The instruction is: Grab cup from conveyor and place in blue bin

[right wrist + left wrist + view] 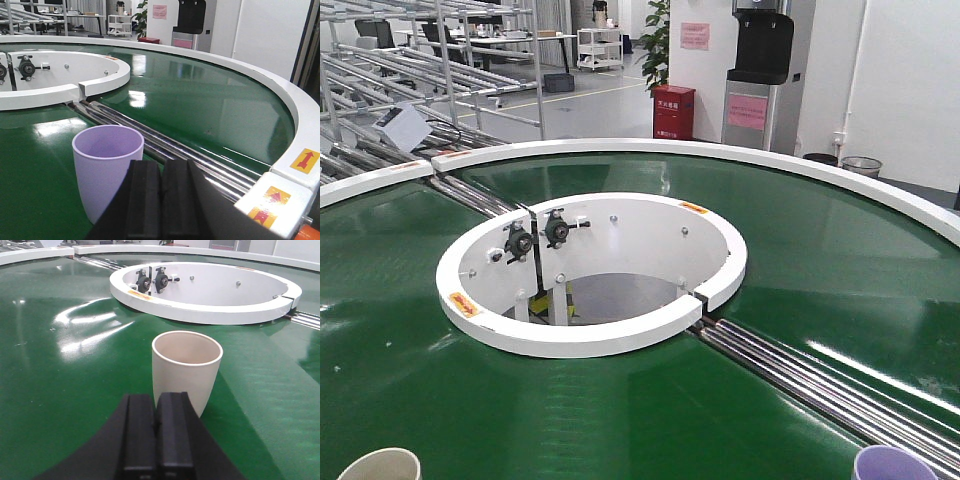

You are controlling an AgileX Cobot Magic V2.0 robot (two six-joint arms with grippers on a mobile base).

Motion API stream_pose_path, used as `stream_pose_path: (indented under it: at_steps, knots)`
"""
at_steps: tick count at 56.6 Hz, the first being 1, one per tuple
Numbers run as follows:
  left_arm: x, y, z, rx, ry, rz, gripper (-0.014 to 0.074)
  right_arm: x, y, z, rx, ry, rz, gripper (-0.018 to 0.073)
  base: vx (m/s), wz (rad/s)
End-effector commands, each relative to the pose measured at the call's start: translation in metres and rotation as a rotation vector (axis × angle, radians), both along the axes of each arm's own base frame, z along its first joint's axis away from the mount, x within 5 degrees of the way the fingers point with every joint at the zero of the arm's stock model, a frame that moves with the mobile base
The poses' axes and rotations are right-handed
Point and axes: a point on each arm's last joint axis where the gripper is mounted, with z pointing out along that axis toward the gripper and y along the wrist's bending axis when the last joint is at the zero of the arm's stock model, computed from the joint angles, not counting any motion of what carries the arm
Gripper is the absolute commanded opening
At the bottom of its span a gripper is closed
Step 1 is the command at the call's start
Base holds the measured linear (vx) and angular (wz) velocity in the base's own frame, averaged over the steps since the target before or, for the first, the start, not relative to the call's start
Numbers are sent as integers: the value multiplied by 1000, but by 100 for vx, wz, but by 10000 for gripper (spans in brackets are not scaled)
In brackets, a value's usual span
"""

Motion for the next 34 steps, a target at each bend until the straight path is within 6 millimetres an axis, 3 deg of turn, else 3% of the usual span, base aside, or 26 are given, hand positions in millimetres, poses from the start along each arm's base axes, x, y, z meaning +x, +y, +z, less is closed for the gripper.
stream_pose_path:
  at_steps: [1,24,34]
  knots:
    - [0,1,4,-11,-87,9,-6,0,0,1,-10,-75,-1,-9,0,0]
    - [0,1,7,-14,-115,10,-6,0,0,1,-10,-75,-1,-9,0,0]
    - [-1,2,26,-32,-294,20,-6,0,0,1,-10,-75,-1,-9,0,0]
